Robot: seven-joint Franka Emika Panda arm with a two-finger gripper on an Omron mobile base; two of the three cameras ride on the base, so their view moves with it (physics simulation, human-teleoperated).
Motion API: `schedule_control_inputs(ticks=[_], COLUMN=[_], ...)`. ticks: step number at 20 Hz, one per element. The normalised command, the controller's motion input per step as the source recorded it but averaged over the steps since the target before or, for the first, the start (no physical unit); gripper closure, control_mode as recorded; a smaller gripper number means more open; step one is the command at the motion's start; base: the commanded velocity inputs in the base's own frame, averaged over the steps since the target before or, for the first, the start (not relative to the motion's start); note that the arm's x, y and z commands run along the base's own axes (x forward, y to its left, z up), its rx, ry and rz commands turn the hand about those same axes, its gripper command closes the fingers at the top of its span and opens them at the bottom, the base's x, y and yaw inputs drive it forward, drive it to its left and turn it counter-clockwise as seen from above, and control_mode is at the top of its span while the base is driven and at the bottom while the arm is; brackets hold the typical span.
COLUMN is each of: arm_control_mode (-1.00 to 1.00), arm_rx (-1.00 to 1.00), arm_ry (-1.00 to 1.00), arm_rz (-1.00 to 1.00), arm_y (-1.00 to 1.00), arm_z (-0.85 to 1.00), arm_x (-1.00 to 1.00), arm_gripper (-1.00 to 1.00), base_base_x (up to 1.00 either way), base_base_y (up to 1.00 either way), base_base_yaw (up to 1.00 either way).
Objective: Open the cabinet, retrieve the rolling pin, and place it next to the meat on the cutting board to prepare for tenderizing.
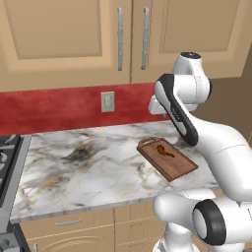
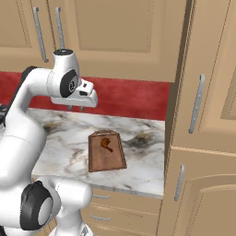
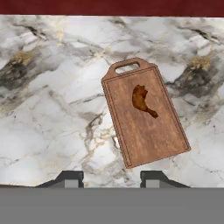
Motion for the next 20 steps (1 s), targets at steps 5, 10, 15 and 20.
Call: schedule_control_inputs(ticks=[5,10,15,20], arm_control_mode=[-1.0,-1.0,-1.0,-1.0], arm_rx=[0.0,0.0,-0.03,-0.05], arm_ry=[0.0,-0.08,-0.24,-0.24], arm_rz=[0.0,0.0,0.0,0.0], arm_y=[0.0,0.2,0.33,0.4], arm_z=[0.0,0.0,0.21,0.33], arm_x=[-0.03,0.0,-0.16,-0.09], arm_gripper=[-1.0,-1.0,-1.0,-1.0], base_base_x=[0.0,0.0,0.0,0.0], base_base_y=[0.0,0.0,0.0,0.0], base_base_yaw=[0.0,0.0,0.0,0.0])
